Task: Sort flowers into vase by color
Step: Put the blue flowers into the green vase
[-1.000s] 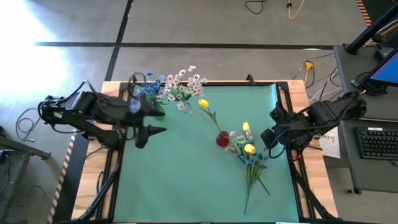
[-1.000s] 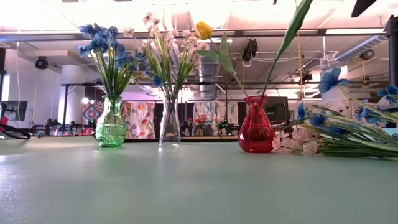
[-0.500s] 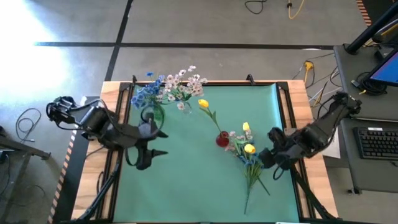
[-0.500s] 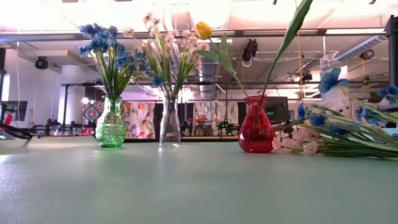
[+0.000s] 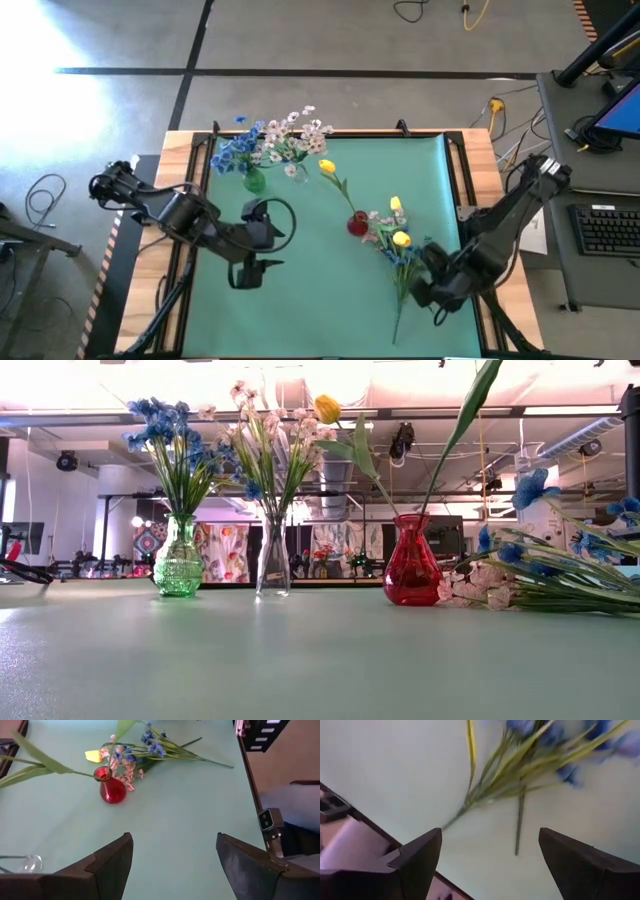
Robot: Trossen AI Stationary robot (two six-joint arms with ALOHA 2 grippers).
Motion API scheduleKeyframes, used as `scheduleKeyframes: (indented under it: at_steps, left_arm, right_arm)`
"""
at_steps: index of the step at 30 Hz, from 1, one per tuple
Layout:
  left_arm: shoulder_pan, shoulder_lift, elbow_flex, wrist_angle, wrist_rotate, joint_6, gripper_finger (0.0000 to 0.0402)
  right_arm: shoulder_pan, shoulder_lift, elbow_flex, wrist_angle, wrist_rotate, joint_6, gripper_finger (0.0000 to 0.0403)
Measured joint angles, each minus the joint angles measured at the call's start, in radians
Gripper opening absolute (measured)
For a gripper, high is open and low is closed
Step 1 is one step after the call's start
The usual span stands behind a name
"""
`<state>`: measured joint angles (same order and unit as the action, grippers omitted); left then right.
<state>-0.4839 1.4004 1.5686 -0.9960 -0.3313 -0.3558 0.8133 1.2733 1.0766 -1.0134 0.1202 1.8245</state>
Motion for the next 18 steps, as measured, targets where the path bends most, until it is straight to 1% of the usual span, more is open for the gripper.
scheduleKeyframes:
  at_steps: [5, 13, 16, 18]
  left_arm:
    - [-0.008, 0.007, -0.028, 0.054, 0.0, 0.058, 0.0271]
    - [-0.015, 0.0, -0.137, 0.16, 0.034, 0.104, 0.0271]
    - [-0.015, -0.004, -0.19, 0.233, 0.035, 0.104, 0.0271]
    - [-0.015, -0.011, -0.227, 0.268, 0.035, 0.104, 0.0271]
  right_arm:
    - [0.034, 0.099, -0.017, 0.057, -0.041, -0.002, 0.0325]
    - [0.084, 0.22, -0.017, 0.06, -0.04, -0.037, 0.0324]
    - [0.083, 0.242, -0.017, 0.071, -0.035, 0.06, 0.0325]
    - [0.081, 0.25, -0.017, 0.122, -0.023, 0.136, 0.0325]
